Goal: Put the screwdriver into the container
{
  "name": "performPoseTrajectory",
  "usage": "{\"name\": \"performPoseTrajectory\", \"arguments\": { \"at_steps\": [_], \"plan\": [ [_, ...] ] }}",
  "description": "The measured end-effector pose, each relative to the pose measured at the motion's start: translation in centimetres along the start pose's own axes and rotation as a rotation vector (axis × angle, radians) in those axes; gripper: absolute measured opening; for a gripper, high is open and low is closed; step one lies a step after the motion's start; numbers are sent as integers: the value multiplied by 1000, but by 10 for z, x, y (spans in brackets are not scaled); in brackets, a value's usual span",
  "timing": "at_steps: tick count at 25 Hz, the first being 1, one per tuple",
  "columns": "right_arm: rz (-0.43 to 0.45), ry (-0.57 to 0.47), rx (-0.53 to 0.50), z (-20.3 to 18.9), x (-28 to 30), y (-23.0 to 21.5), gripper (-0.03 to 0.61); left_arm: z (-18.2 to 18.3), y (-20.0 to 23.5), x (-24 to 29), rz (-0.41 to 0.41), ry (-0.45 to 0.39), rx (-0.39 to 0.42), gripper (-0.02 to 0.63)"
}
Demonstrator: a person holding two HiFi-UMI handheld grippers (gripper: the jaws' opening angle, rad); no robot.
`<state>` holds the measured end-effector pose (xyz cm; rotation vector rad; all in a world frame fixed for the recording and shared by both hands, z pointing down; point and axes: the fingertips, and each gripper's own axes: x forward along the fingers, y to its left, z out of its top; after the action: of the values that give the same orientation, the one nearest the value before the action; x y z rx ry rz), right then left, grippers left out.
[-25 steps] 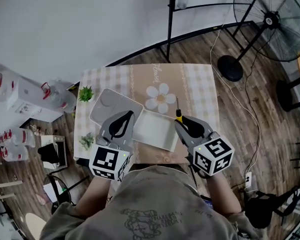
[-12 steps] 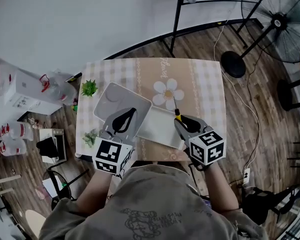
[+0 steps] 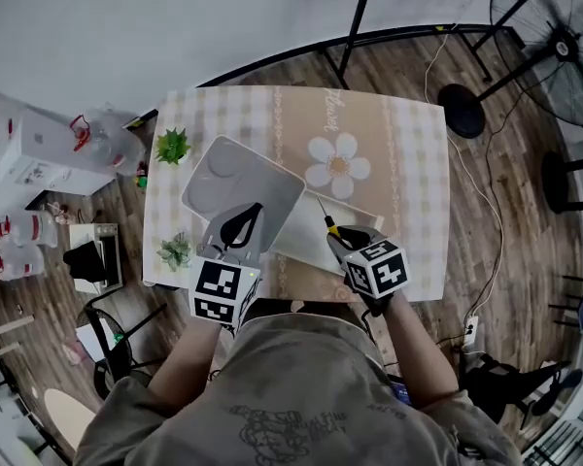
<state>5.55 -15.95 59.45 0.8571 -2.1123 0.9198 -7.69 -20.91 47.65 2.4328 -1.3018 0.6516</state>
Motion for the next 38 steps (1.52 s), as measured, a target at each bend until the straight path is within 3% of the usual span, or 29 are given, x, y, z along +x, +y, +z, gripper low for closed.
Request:
{"name": "performPoseTrajectory", "arguments": {
  "at_steps": [12, 23, 28, 31, 38],
  "plan": [
    [47, 297, -182, -57, 70, 13, 101, -60, 11, 7, -12, 111, -81, 0],
    [104, 434, -321, -79, 98, 22, 103, -78, 15, 3, -2, 143, -107, 0],
    [116, 436, -317, -78, 99, 23, 108, -80, 18, -1, 5, 151, -105, 0],
    [117, 421, -317, -74, 94, 24, 146, -78, 19, -3, 11, 146, -98, 0],
    [63, 269, -289, -31, 60, 21, 123, -52, 25, -11, 33, 90, -60, 0]
  ]
}}
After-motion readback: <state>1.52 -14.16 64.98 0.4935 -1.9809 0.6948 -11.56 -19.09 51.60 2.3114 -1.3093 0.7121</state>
